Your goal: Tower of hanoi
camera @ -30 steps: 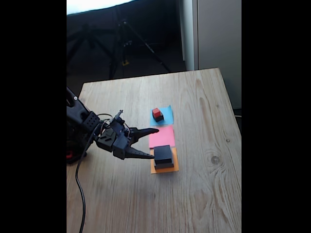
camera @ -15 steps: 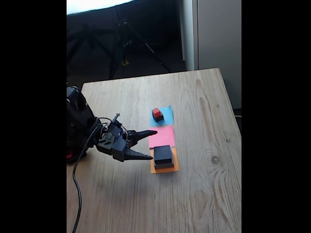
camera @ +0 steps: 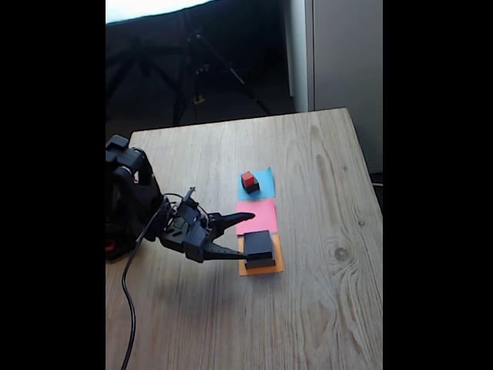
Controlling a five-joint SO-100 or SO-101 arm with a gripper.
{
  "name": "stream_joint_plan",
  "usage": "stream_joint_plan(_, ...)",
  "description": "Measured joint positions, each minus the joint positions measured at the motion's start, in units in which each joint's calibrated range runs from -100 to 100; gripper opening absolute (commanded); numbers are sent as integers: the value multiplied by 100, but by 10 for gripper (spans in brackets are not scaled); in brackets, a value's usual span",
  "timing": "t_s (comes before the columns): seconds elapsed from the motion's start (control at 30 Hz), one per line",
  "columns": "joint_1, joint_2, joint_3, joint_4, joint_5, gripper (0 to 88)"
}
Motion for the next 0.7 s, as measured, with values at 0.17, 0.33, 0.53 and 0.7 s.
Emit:
stream_joint_plan(0.17,83,274,-156,-96,0,468)
stream_joint_plan(0.33,124,556,-330,-232,0,467)
stream_joint_plan(0.53,83,658,-374,-256,0,466)
stream_joint_plan(0.7,-31,778,-409,-288,0,466)
